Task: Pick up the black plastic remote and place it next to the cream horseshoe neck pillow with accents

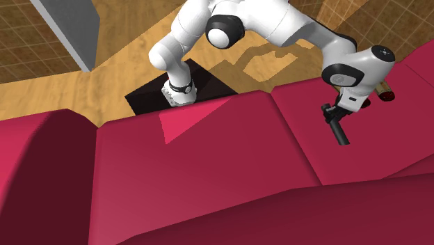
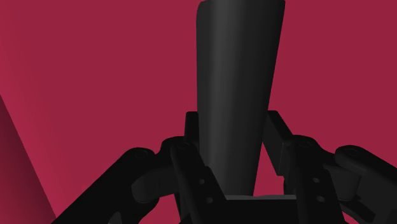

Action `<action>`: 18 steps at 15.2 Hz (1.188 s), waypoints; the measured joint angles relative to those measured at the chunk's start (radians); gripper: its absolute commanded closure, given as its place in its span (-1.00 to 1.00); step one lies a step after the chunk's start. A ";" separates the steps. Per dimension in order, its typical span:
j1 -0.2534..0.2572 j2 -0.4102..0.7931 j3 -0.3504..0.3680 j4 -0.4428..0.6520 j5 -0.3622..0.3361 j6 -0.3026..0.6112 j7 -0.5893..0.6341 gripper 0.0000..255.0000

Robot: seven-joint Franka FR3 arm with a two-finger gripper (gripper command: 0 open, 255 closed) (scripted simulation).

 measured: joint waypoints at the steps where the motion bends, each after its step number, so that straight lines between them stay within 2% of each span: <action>1: 0.000 0.000 0.000 0.000 0.000 0.000 0.000 -1.00; 7: 0.000 0.001 -0.001 0.000 0.000 0.000 0.000 -1.00; 12: -0.005 -0.046 0.005 0.037 0.009 -0.083 -0.005 -1.00; 18: -0.006 -0.053 0.006 0.040 0.010 -0.093 -0.006 -1.00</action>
